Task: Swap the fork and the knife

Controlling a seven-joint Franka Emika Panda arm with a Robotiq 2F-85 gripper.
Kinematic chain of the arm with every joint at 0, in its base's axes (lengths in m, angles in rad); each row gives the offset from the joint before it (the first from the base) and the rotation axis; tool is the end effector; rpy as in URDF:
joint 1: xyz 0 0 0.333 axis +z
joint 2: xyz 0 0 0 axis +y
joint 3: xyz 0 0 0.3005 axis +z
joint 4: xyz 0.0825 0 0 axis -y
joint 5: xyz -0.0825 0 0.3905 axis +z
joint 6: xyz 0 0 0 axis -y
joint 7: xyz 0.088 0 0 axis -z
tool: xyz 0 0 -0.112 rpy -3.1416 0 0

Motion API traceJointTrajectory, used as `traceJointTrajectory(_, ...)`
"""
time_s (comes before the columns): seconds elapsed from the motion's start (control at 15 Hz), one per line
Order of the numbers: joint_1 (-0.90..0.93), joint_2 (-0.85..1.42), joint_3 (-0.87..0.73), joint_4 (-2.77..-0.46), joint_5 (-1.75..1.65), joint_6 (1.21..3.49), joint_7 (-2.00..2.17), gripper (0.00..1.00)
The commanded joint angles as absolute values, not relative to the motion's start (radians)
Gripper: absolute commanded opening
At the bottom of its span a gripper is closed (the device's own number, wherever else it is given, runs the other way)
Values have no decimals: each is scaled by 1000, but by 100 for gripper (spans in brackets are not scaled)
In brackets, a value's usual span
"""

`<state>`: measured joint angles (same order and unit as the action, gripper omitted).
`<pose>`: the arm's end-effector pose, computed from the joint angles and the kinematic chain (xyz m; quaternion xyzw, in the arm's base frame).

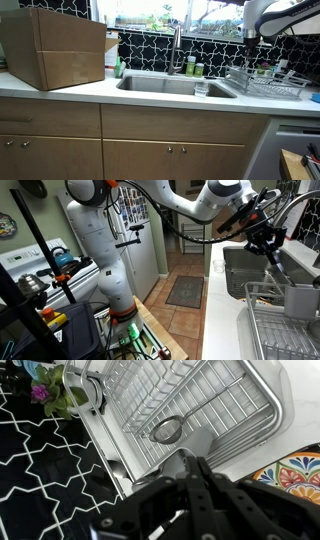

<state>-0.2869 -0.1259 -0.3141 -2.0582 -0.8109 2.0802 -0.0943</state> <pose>0.4277 -0.3475 0.4937 0.9356 -0.0695 -0.0509 0.3423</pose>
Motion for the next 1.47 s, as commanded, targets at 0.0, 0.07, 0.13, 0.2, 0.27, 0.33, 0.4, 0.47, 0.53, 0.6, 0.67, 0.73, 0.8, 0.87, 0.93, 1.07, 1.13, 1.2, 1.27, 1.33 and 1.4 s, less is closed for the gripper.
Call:
traceJointTrajectory(0.0, -302, -105, -314, -2018, -826, 2011, -81, 1)
traceJointTrajectory(0.07, -302, -103, -315, -2014, -814, 2001, -81, 1)
traceJointTrajectory(0.13, -302, -103, -318, -2008, -799, 1995, -82, 1)
traceJointTrajectory(0.2, -303, -103, -319, -2003, -791, 1987, -83, 1)
traceJointTrajectory(0.27, -305, -107, -320, -1999, -788, 1980, -81, 1)
traceJointTrajectory(0.33, -306, -109, -320, -1994, -785, 1972, -79, 1)
traceJointTrajectory(0.4, -308, -115, -322, -1988, -780, 1960, -75, 1)
traceJointTrajectory(0.47, -309, -115, -322, -1980, -774, 1951, -73, 1)
traceJointTrajectory(0.53, -311, -117, -323, -1973, -765, 1936, -68, 1)
traceJointTrajectory(0.6, -314, -118, -325, -1965, -756, 1929, -68, 1)
traceJointTrajectory(0.67, -316, -121, -327, -1956, -741, 1916, -68, 1)
traceJointTrajectory(0.73, -320, -123, -328, -1950, -733, 1909, -65, 1)
traceJointTrajectory(0.8, -322, -125, -330, -1940, -723, 1897, -66, 1)
traceJointTrajectory(0.87, -325, -125, -332, -1930, -715, 1884, -68, 1)
traceJointTrajectory(0.93, -328, -126, -333, -1920, -707, 1868, -70, 1)
traceJointTrajectory(1.07, -332, -128, -336, -1900, -697, 1843, -72, 1)
traceJointTrajectory(1.13, -334, -128, -337, -1890, -692, 1830, -74, 1)
traceJointTrajectory(1.2, -335, -128, -339, -1879, -685, 1816, -81, 1)
traceJointTrajectory(1.27, -336, -126, -341, -1869, -681, 1805, -84, 1)
traceJointTrajectory(1.33, -338, -122, -343, -1855, -676, 1789, -89, 1)
traceJointTrajectory(1.4, -339, -120, -344, -1845, -674, 1779, -91, 1)
